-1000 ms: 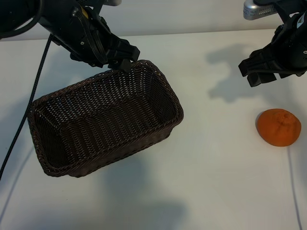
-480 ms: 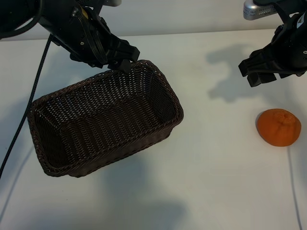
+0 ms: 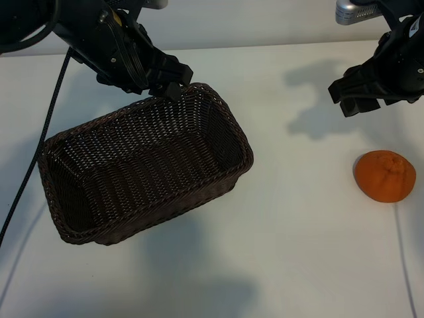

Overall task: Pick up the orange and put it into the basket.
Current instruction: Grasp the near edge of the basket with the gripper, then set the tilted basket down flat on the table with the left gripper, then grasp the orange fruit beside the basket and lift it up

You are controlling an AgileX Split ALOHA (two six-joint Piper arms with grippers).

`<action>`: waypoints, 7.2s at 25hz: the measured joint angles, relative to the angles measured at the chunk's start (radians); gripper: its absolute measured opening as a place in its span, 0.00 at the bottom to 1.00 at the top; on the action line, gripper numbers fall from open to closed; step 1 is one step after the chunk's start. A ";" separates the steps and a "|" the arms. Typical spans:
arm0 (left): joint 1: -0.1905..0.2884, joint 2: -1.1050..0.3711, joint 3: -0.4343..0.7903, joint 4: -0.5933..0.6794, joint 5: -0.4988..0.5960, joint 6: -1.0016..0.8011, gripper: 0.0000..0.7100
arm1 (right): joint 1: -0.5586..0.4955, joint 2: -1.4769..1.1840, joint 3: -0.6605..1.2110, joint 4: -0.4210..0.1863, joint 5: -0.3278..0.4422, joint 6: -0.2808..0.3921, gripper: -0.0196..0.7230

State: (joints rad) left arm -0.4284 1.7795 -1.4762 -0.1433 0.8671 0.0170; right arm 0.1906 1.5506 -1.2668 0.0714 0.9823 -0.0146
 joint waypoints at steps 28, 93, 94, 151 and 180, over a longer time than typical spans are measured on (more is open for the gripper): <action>0.141 -0.421 0.446 0.218 0.002 -0.351 0.83 | 0.000 0.000 0.000 0.007 -0.014 0.002 0.81; 0.186 -0.380 0.818 0.156 -0.483 -0.558 0.22 | 0.000 0.000 0.000 0.038 -0.003 0.002 0.79; 0.186 -0.401 0.818 0.154 -0.476 -0.551 0.22 | 0.000 0.000 0.000 0.038 -0.003 0.002 0.78; 0.146 0.154 0.388 -0.437 -0.550 0.079 0.22 | 0.000 0.000 0.000 0.029 0.005 0.002 0.75; 0.147 -0.195 0.328 -0.189 -0.226 0.006 0.89 | 0.000 0.000 0.000 0.029 0.010 0.003 0.75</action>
State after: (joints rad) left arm -0.2818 1.5848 -1.1485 -0.3322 0.6412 0.0230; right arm 0.1906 1.5506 -1.2668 0.1002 0.9922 -0.0118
